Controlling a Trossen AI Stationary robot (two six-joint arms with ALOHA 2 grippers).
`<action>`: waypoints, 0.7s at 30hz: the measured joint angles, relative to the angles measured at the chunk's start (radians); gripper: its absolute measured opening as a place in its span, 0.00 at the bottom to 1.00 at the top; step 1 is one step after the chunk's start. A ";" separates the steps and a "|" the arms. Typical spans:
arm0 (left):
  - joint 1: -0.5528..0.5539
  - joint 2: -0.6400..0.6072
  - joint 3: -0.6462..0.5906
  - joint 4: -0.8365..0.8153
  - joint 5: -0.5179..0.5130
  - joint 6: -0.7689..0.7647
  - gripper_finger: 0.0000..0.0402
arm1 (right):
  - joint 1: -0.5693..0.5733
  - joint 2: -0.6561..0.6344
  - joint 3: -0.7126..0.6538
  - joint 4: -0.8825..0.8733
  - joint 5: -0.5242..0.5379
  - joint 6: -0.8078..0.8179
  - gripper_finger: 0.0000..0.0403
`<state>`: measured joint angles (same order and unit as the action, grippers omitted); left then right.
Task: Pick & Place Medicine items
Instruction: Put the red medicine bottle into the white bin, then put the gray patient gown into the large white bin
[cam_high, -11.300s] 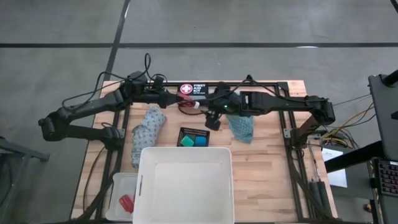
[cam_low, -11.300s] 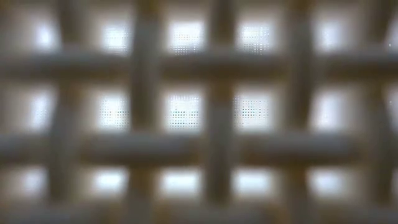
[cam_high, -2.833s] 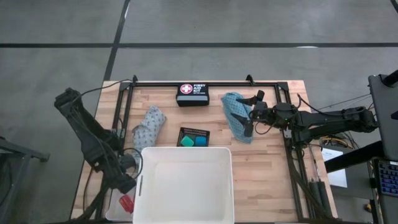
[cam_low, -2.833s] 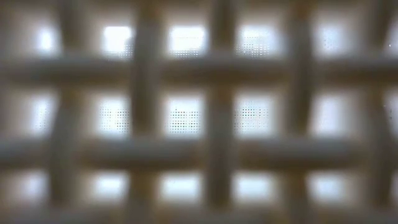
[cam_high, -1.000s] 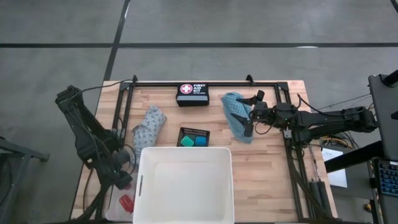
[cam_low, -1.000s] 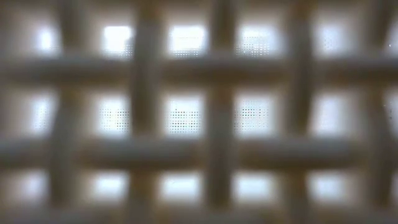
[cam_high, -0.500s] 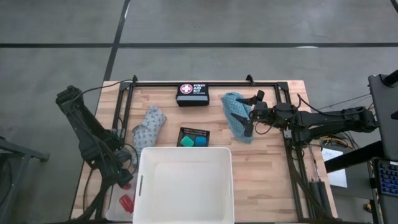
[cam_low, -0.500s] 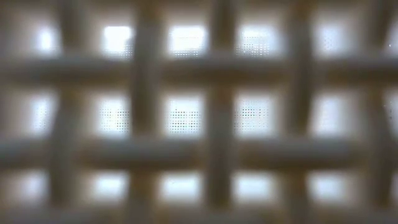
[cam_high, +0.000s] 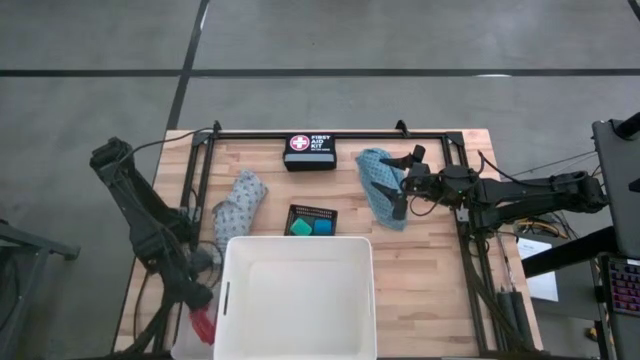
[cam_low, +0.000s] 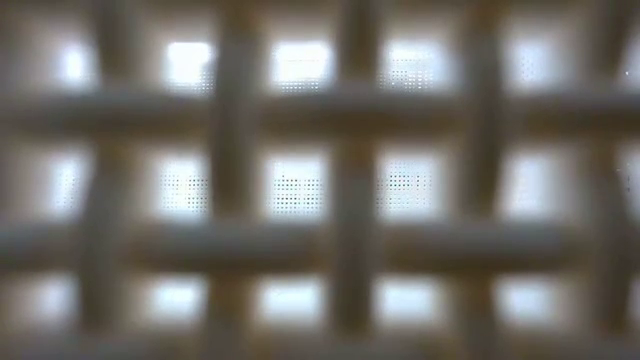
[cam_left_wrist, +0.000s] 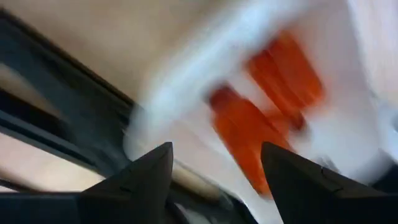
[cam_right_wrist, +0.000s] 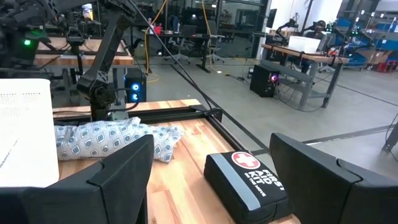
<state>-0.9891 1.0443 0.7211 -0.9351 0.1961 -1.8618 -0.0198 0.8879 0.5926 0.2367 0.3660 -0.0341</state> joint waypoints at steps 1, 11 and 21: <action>0.000 0.000 -0.003 0.055 0.042 -0.001 0.62 | 0.000 0.000 0.000 0.000 0.000 -0.002 0.79; 0.000 0.005 -0.008 0.062 0.111 0.000 0.62 | 0.000 0.000 0.000 0.000 0.000 -0.002 0.76; 0.000 0.004 0.010 -0.009 0.071 0.033 0.62 | 0.000 0.000 0.000 0.000 0.000 -0.002 0.79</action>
<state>-0.9888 1.0479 0.7313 -0.9443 0.2668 -1.8292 -0.0196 0.8879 0.5926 0.2367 0.3660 -0.0364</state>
